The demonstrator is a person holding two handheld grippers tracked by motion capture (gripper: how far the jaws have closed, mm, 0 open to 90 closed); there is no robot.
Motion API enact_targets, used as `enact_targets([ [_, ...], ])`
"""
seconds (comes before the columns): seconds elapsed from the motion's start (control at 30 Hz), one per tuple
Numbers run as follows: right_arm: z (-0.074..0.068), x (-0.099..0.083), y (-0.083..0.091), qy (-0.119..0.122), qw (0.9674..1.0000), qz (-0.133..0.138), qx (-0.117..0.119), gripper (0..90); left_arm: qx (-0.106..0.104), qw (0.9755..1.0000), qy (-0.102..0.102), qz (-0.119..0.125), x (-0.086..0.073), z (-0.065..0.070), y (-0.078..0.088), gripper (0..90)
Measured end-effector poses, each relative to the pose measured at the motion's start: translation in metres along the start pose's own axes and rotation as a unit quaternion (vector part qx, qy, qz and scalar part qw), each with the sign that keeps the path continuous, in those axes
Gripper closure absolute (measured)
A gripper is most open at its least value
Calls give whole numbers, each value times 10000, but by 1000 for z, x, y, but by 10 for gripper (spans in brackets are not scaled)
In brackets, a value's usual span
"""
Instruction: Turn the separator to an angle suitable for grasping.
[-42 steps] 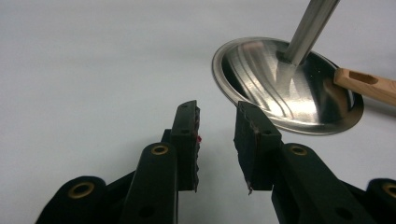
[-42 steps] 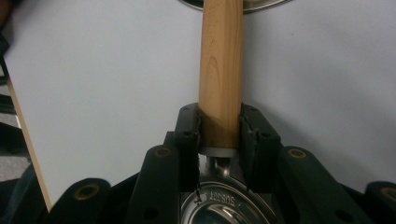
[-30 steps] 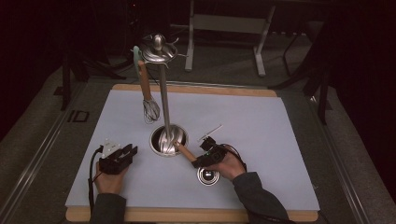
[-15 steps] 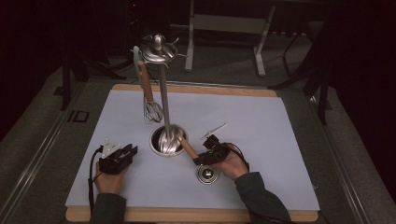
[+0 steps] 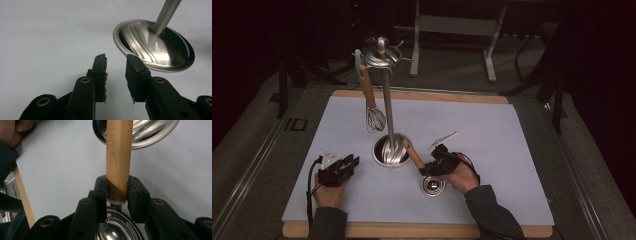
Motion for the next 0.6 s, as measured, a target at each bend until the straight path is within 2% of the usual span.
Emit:
enact_targets([
  [0.6,-2,7,12,128,9993,315,-155,718,-7,10000,-6,8,0,0,0,700],
])
Point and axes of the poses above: each handheld gripper's, and its own axes: y roughly backward along the jaws, x roughly out of its top, z roughly to its right, the point moved 8 cm from there along -y, roughly forward along the jaws, and after that the axes turned 1 degree about y, right-handed, at the moved point
